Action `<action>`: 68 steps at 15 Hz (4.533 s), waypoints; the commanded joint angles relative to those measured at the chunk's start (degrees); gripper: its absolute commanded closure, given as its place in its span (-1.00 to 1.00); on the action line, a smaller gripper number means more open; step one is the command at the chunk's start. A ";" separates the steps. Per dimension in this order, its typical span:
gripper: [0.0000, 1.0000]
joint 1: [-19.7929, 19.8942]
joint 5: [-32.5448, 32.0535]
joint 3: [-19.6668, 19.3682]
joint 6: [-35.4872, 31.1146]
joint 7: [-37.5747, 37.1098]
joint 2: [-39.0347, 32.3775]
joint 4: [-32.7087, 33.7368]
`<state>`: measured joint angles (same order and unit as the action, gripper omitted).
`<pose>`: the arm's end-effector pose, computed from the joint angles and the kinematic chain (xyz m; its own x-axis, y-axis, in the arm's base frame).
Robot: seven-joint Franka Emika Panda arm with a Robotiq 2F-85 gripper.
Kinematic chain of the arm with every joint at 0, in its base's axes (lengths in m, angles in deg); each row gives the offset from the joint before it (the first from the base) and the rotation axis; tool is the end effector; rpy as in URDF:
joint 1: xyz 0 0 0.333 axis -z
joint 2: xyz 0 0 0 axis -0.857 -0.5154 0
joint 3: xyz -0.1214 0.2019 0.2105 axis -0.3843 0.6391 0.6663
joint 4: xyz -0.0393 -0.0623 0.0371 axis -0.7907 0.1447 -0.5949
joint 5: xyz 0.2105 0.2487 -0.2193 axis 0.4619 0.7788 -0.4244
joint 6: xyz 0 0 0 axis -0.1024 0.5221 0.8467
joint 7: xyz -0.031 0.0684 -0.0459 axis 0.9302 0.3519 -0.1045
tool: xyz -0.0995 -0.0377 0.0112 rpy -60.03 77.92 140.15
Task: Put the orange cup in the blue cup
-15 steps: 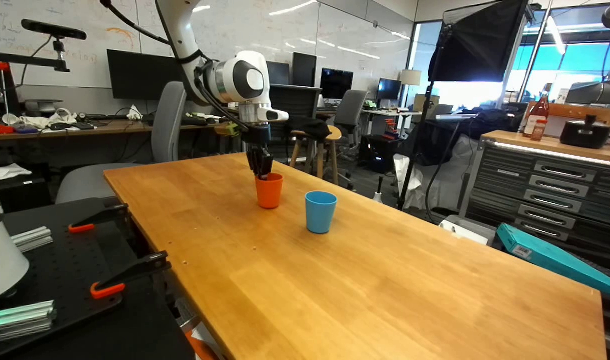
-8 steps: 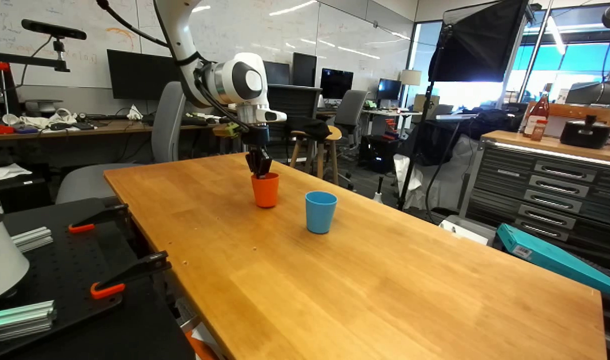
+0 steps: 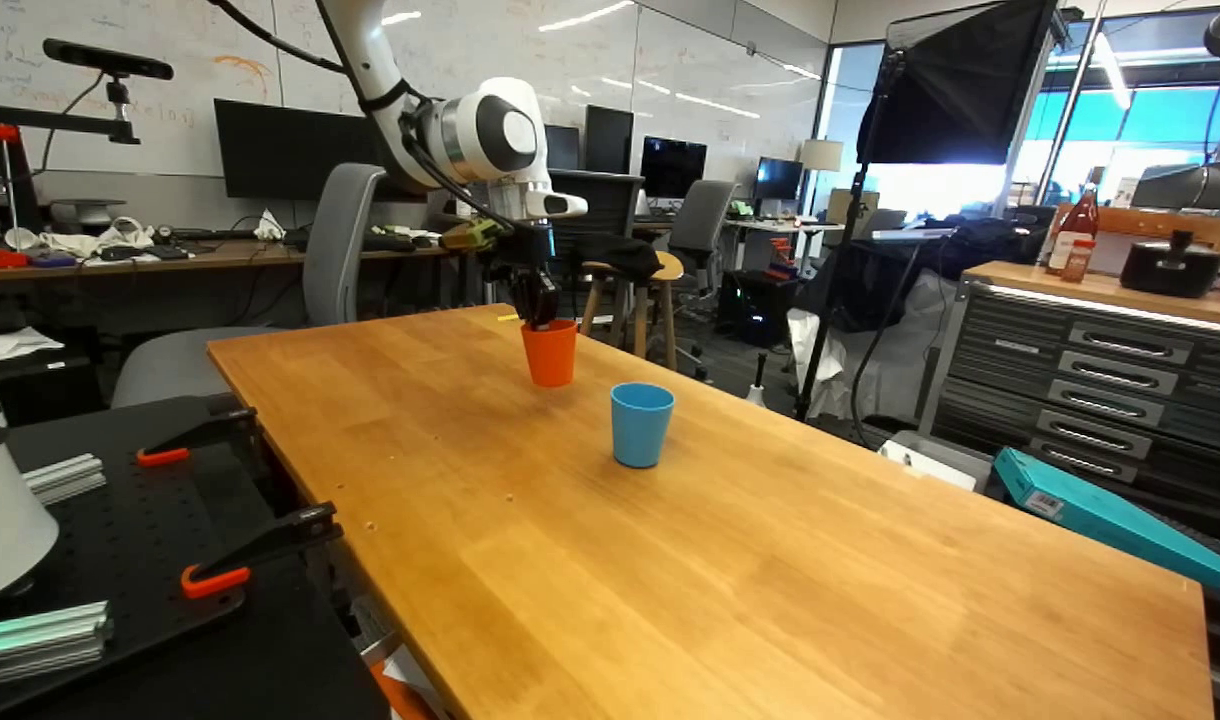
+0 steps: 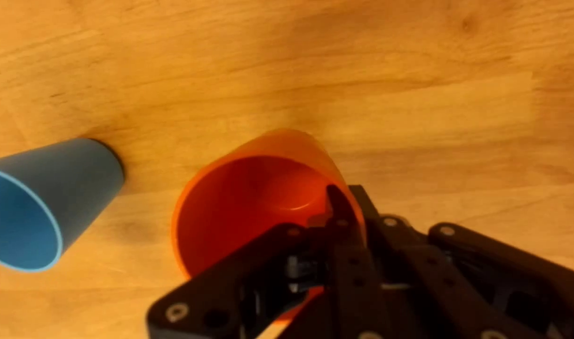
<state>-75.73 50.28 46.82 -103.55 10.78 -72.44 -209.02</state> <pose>0.5674 0.1106 0.2116 0.9815 -0.1594 0.1061 -0.1787 -0.9616 0.2084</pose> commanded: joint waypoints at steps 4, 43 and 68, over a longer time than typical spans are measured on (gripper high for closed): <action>0.98 2.40 -3.36 -3.95 6.24 -0.59 1.72 4.95; 0.98 9.75 -5.67 -4.23 11.39 -1.45 2.66 3.40; -1.00 10.24 6.31 0.21 17.27 5.31 2.43 7.51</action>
<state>-66.35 52.75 44.87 -90.93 12.21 -71.79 -203.15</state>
